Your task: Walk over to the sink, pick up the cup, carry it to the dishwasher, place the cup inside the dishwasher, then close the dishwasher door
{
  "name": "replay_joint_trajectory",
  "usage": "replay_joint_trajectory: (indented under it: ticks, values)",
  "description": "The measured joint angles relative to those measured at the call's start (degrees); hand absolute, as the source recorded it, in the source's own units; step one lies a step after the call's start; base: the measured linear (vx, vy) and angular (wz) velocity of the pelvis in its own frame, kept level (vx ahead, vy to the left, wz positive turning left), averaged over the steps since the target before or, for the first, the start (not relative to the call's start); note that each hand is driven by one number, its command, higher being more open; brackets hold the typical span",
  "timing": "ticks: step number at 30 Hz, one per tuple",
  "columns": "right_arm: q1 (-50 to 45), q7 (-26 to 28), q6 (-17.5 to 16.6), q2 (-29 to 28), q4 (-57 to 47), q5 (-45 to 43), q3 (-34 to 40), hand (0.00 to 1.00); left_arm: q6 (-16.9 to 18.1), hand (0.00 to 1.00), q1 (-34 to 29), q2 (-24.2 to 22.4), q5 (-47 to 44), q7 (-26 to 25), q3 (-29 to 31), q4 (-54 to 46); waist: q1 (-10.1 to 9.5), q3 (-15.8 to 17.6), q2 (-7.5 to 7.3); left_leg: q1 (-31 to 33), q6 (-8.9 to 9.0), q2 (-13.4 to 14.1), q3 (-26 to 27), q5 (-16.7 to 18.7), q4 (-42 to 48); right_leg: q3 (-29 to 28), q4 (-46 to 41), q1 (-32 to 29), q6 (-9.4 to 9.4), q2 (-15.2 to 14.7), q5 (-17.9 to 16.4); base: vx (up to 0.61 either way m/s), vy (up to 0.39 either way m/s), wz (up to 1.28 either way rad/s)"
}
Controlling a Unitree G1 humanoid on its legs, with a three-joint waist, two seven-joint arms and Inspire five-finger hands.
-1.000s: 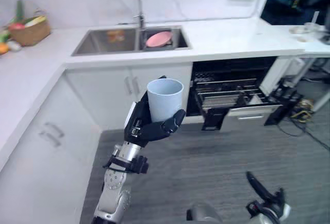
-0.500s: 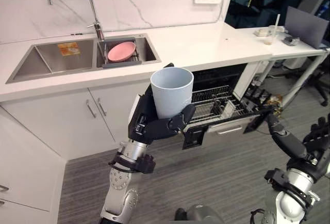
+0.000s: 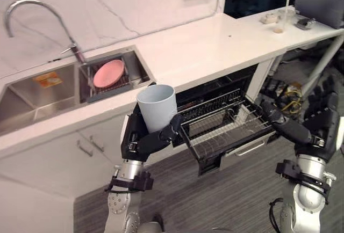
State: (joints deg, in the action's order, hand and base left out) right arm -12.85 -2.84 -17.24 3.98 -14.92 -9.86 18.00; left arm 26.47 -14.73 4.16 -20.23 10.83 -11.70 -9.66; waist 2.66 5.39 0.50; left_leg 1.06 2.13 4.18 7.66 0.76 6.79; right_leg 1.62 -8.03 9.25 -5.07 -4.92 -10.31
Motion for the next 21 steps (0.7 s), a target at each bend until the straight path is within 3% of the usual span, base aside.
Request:
replay_joint_trajectory:
  ticks: [2, 5, 7, 11, 14, 21]
  values:
    - [-0.1, 1.3, 0.5, -0.3, -1.2, -0.2, -0.1, 1.00, 0.0, 0.00, 0.2, 0.8, -0.1, 0.5, 0.1, 0.7, -0.03, -0.5, -0.77, -1.5, -0.79, -1.0, 0.9, 1.5, 0.0, -0.7, 0.6, 1.2, -2.16, -1.2, 1.3, 0.23, 0.187, -0.26]
    - [-1.1, 2.7, 0.5, -1.8, -2.8, -2.9, 0.0, 1.00, -0.2, 0.00, 0.9, 1.4, 0.2, 0.5, -0.3, 0.8, 0.05, -2.2, -1.11, -2.9, -1.61, -2.3, 1.4, 3.8, -0.7, -1.2, 0.8, 1.7, -2.64, -2.5, 1.6, 0.17, 0.152, -0.10]
    - [-1.3, 3.5, 0.5, -2.7, -2.8, -5.2, 0.0, 1.00, -0.4, 0.00, 2.1, 1.7, 1.4, 0.2, -1.0, 1.3, 0.02, -2.4, -1.10, -3.3, -1.96, -2.9, 1.8, 4.0, -0.8, -1.2, 0.8, 1.6, -4.03, -3.2, 2.4, 0.11, 0.114, -0.13]
    - [1.1, 9.0, 0.8, -3.8, -2.5, -12.3, -0.6, 1.00, -0.6, 0.00, 4.6, 2.8, 7.9, -4.4, -1.1, 2.0, -0.10, -2.6, -0.88, -4.6, -3.10, -2.3, 5.9, 4.7, -0.8, 2.4, -1.7, -1.3, -5.48, -3.5, 3.9, 0.05, 0.074, -0.53]
    - [5.5, 14.1, 1.0, -3.5, -2.0, -16.0, -3.0, 1.00, -1.3, 0.00, 7.5, 3.5, 14.5, -11.0, -0.3, 4.6, -0.19, -2.7, -0.85, -4.7, -3.23, -0.7, 9.4, 5.1, -0.7, 8.2, 0.5, -3.1, -4.28, -2.8, 6.9, -0.01, -0.001, -1.03]
    - [7.5, 19.1, 1.5, -1.4, -2.1, -23.5, -5.1, 1.00, -3.0, 0.00, 13.6, 2.7, 24.9, -17.6, -1.9, 9.9, 0.22, -2.7, -0.81, -4.8, -3.30, -1.1, 10.1, 5.3, -0.9, 10.5, 4.6, -3.4, -3.64, -3.1, 9.1, -0.03, -0.022, -0.41]
